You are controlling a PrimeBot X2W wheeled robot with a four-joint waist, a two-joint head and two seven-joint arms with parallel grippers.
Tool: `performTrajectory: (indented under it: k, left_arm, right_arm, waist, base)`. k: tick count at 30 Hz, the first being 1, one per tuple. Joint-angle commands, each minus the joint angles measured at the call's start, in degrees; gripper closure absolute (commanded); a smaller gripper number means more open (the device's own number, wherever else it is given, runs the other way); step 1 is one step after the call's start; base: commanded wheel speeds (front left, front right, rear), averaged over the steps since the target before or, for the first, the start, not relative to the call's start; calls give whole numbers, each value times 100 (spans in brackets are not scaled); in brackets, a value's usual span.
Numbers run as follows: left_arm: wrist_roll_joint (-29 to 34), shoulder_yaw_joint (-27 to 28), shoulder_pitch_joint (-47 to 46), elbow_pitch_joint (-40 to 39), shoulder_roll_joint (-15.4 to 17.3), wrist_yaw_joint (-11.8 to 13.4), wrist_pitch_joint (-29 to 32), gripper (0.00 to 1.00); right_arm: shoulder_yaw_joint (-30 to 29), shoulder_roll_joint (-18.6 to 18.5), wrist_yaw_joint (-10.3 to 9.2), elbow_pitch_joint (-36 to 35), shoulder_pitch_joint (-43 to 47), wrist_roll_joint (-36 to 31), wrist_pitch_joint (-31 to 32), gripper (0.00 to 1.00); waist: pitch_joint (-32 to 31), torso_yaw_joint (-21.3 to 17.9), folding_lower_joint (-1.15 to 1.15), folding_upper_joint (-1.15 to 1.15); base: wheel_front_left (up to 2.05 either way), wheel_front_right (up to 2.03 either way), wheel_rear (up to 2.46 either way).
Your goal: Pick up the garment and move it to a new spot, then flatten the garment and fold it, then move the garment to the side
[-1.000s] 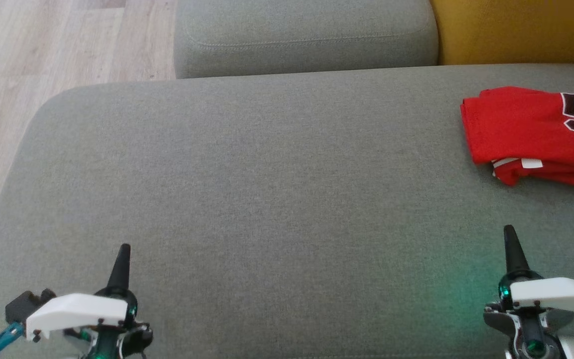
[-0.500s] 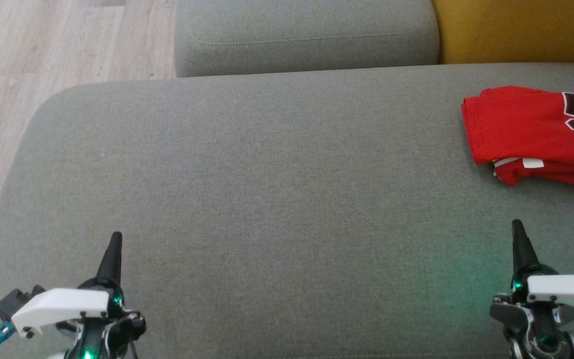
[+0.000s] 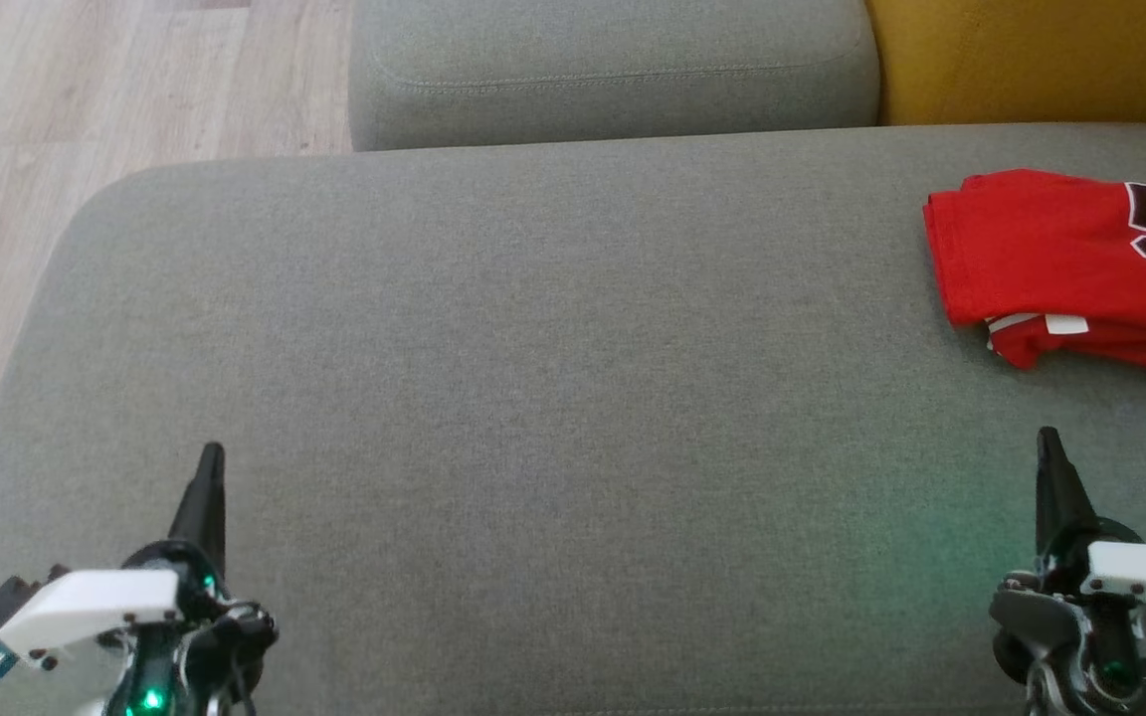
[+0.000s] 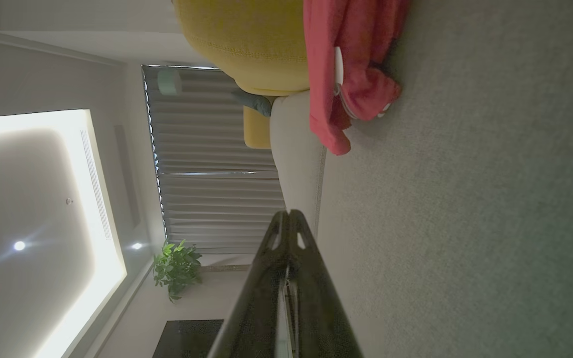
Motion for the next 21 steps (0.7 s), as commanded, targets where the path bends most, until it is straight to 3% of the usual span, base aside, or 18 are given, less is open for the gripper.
performTrajectory:
  k: [1,6,21]
  left_arm:
    - [-134,253,-324,-234,30,-62,40,100]
    - [-404,322,-354,-254,31,-110,115,100]
    - [-402,324,-354,-254,29,-110,116,100]
  right_arm:
    - [74,-26,37,-260,-308,151,50,100]
    - [32,-26,39,-298,-317,437,107,100]
    - [32,-26,39,-298,-317,437,107,100]
  waist:
    - [1,1,0,0]
    - [8,3,0,0]
    - [8,3,0,0]
  base:
    - [0,0,0]
    - [0,0,0]
    - [0,0,0]
